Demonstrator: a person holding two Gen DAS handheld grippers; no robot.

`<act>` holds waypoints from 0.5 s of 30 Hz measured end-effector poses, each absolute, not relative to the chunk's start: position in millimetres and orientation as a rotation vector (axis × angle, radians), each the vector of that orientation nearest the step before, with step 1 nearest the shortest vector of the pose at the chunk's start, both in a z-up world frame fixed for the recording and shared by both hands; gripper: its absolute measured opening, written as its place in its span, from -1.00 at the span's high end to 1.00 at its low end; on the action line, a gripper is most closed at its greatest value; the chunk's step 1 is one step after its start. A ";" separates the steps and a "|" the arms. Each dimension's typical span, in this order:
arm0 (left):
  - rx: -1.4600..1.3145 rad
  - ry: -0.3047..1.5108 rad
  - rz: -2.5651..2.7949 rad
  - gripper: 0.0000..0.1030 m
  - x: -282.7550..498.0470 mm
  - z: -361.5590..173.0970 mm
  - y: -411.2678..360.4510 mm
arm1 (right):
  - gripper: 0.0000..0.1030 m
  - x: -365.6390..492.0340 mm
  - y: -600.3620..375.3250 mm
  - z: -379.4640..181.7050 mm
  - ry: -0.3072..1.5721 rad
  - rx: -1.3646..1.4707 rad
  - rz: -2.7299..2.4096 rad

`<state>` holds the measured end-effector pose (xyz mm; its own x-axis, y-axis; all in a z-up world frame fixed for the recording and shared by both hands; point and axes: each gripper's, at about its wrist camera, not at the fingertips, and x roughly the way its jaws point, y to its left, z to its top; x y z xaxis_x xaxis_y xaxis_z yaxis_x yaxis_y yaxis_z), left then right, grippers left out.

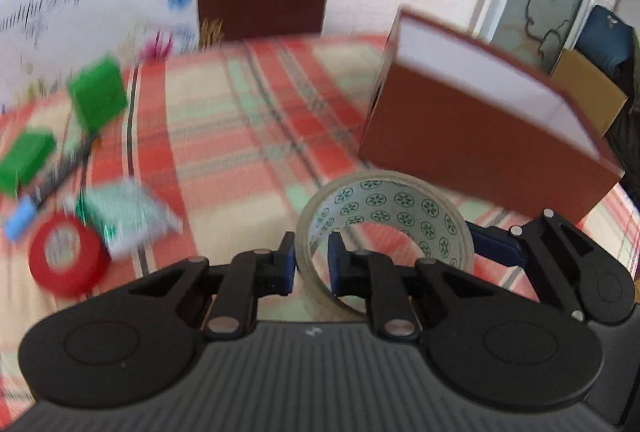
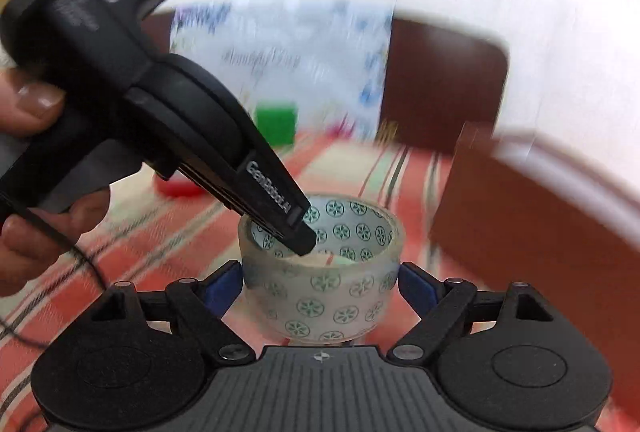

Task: Organize objects
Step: 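Lower the clear tape roll into the brown box and release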

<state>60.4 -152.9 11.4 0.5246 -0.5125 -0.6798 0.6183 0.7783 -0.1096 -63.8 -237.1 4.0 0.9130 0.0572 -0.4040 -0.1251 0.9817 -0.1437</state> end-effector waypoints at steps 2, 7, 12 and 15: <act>0.165 0.683 -0.699 0.65 63.8 36.3 -163.6 | -0.62 -59.6 -244.7 21.7 0.336 -0.189 0.059; 0.182 0.536 -0.758 0.62 76.4 79.3 -212.4 | -0.62 -43.5 -277.0 56.1 0.197 -0.229 -0.070; 0.205 0.512 -0.804 0.62 98.2 73.5 -272.3 | -0.62 -18.4 -323.9 58.1 0.202 -0.168 -0.187; 0.217 0.527 -0.823 0.62 107.8 63.2 -301.4 | -0.62 -2.7 -348.1 50.4 0.253 -0.116 -0.242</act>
